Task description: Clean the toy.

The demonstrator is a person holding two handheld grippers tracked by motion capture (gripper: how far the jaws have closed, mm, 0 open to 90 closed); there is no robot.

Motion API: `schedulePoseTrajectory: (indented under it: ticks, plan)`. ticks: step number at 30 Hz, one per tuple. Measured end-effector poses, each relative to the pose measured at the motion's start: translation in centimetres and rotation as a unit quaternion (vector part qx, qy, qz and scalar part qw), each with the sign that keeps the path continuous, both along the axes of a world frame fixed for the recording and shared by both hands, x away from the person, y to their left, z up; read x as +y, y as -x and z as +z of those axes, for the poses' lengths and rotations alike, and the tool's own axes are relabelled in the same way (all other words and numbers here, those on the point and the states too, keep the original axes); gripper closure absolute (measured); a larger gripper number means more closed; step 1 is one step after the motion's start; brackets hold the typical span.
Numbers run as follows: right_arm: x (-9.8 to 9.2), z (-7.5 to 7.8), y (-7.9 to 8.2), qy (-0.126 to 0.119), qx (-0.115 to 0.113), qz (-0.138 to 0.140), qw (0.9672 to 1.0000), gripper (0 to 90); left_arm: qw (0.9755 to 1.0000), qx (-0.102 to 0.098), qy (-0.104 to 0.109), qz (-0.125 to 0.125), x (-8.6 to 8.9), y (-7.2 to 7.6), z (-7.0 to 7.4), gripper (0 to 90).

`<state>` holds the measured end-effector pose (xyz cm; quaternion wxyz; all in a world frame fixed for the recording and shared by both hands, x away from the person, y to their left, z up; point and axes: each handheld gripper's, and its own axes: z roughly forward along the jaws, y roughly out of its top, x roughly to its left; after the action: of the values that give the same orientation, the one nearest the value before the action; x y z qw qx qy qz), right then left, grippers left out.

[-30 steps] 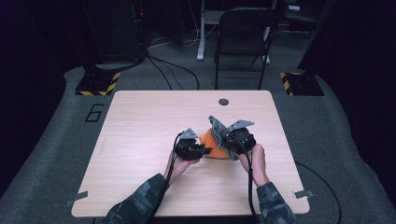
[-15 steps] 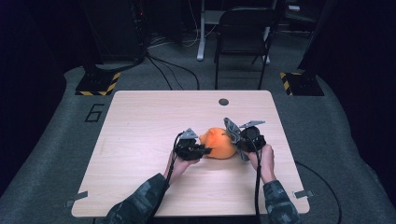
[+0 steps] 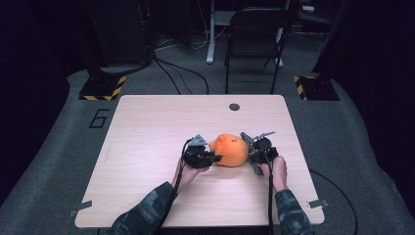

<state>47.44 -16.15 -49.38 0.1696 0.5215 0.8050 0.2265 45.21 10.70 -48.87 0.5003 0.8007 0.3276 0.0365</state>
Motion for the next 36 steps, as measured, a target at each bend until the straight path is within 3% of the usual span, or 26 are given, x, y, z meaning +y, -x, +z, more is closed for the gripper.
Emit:
schedulePoseTrajectory:
  ticks: [5,7,8,9,10,11,12,13,14,15,16,17,19,21,26,27,28,29,30,31,32,34,35,36]
  plan:
    - [-0.3,0.6,0.1,0.006,-0.003,0.002,1.0,72.0,1.0,-0.002,-0.003,-0.001,0.0,0.0,0.1,73.9]
    - [-1.0,2.5,0.4,-0.001,-0.022,-0.006,0.9997,72.6,1.0,-0.001,0.002,0.005,0.1,-0.1,0.0,73.9]
    - [-1.0,2.5,0.4,-0.001,-0.022,-0.006,0.9997,72.6,1.0,-0.001,0.002,0.005,0.1,-0.1,0.0,73.9]
    - [-1.1,3.3,0.6,-0.008,-0.031,-0.008,0.9995,72.6,1.0,0.001,0.001,0.003,0.2,-0.1,0.0,73.9]
    - [-1.1,5.7,1.5,-0.024,-0.066,-0.003,0.9975,72.6,1.0,0.001,0.001,0.003,0.2,-0.1,0.0,73.9]
    - [-1.1,5.7,1.5,-0.024,-0.066,-0.003,0.9975,72.6,1.0,0.001,0.001,0.003,0.2,-0.1,0.0,73.9]
    - [-0.8,6.9,2.0,-0.037,-0.081,-0.002,0.9961,72.6,1.0,0.0,0.002,0.004,0.2,-0.1,0.0,73.9]
    - [0.0,8.9,3.0,-0.067,-0.108,0.025,0.9916,72.6,1.0,-0.002,0.001,0.004,0.1,-0.1,0.0,73.9]
    - [0.0,8.9,3.0,-0.067,-0.108,0.025,0.9916,72.6,1.0,-0.003,0.001,0.004,0.1,-0.1,0.0,73.9]
    - [1.3,9.7,3.7,-0.071,-0.112,0.051,0.9899,72.4,1.0,-0.001,0.001,0.003,0.2,-0.1,0.0,73.8]
    - [2.1,9.7,3.8,-0.065,-0.105,0.069,0.9899,72.3,1.0,-0.002,0.001,0.003,0.2,-0.1,0.0,73.9]
    - [2.1,9.7,3.8,-0.065,-0.105,0.069,0.9899,72.3,1.0,-0.002,0.001,0.003,0.2,-0.1,0.0,73.9]
    - [4.0,8.5,3.8,-0.029,-0.093,0.09,0.9912,72.2,1.0,-0.003,-0.006,0.001,0.2,-0.2,0.0,73.8]
    - [4.8,7.3,3.4,-0.004,-0.097,0.082,0.9919,72.4,0.9999,-0.002,-0.009,0.005,0.2,-0.2,-0.2,73.7]
    - [4.2,6.6,3.1,-0.026,-0.095,0.08,0.9919,72.6,0.9999,-0.013,-0.01,0.001,0.2,-0.3,-0.1,71.0]
    - [4.0,6.4,2.9,-0.032,-0.093,0.081,0.9918,72.5,0.9997,-0.019,-0.011,0.001,0.2,-0.3,-0.2,65.3]
    - [4.0,6.4,2.9,-0.032,-0.093,0.081,0.9918,72.5,0.9997,-0.021,-0.011,0.001,0.2,-0.3,-0.2,65.3]
    - [3.9,6.2,2.8,-0.037,-0.092,0.083,0.9916,72.6,0.9995,-0.029,-0.013,-0.003,0.3,-0.3,-0.2,56.1]
    - [3.9,6.2,2.8,-0.037,-0.092,0.083,0.9916,72.6,0.9991,-0.038,-0.018,-0.009,0.4,-0.4,-0.2,56.1]
    - [3.7,6.1,2.6,-0.036,-0.092,0.082,0.9917,72.5,0.9979,-0.058,-0.021,-0.017,0.5,-0.4,-0.2,46.9]
    - [3.7,6.1,2.6,-0.036,-0.092,0.082,0.9917,72.5,0.9979,-0.058,-0.021,-0.017,0.5,-0.4,-0.2,43.9]
    - [3.6,6.1,2.5,-0.039,-0.088,0.082,0.9919,72.5,0.9936,-0.098,-0.051,-0.025,0.7,-0.4,-0.1,38.5]
    - [3.5,6.1,2.4,-0.043,-0.088,0.08,0.992,72.4,0.9884,-0.129,-0.075,-0.029,0.9,-0.3,-0.2,32.4]
    - [3.4,6.1,2.3,-0.043,-0.087,0.08,0.992,72.4,0.9866,-0.139,-0.081,-0.029,1.0,-0.4,-0.3,27.5]
